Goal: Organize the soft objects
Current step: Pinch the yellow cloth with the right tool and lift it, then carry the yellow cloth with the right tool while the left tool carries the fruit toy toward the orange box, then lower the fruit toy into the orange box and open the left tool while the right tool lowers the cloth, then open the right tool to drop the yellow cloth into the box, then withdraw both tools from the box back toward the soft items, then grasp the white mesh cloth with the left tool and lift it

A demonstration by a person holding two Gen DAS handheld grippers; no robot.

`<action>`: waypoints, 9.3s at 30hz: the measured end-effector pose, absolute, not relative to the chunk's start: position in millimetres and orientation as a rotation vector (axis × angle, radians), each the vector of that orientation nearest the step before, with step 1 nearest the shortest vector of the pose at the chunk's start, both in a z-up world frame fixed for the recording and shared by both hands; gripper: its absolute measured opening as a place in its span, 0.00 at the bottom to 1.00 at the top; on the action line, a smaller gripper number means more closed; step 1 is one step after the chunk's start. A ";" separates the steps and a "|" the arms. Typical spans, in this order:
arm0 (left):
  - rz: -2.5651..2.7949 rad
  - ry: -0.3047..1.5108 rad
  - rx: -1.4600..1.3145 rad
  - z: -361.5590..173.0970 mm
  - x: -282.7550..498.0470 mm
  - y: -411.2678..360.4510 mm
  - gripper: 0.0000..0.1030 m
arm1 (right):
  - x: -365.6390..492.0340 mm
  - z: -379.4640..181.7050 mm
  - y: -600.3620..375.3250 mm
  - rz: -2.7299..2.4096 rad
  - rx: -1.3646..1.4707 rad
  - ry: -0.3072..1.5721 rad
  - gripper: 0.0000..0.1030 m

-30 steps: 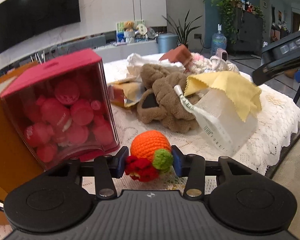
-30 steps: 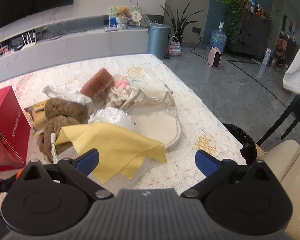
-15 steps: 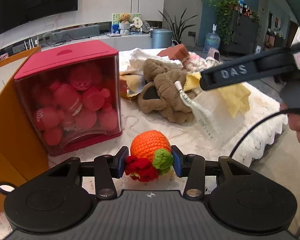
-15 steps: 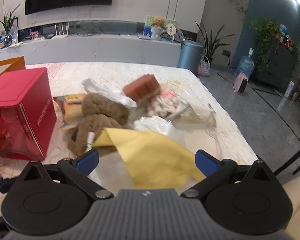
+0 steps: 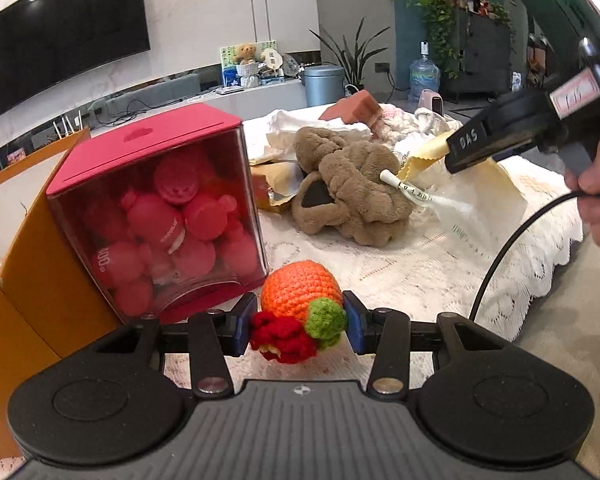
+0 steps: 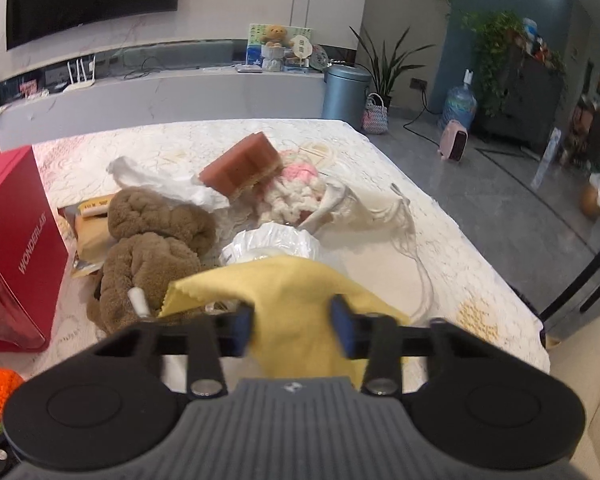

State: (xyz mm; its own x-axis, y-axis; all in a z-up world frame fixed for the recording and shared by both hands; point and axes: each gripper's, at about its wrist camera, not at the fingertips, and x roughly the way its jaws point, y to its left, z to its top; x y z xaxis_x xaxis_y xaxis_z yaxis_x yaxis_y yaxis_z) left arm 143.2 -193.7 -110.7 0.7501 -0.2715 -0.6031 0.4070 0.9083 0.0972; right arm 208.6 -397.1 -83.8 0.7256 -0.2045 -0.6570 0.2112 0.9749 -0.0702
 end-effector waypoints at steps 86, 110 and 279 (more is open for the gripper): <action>-0.326 0.565 0.108 -48.7 145.1 -188.8 0.50 | 137.7 10.6 -442.7 -0.114 0.306 0.442 0.00; -0.057 0.278 -0.056 124.4 67.7 -38.7 0.51 | 58.2 161.7 -271.3 0.255 0.198 0.200 0.00; -0.658 0.673 0.156 -79.4 146.0 -261.7 1.00 | 155.2 -41.2 -465.4 -0.349 0.436 0.698 0.98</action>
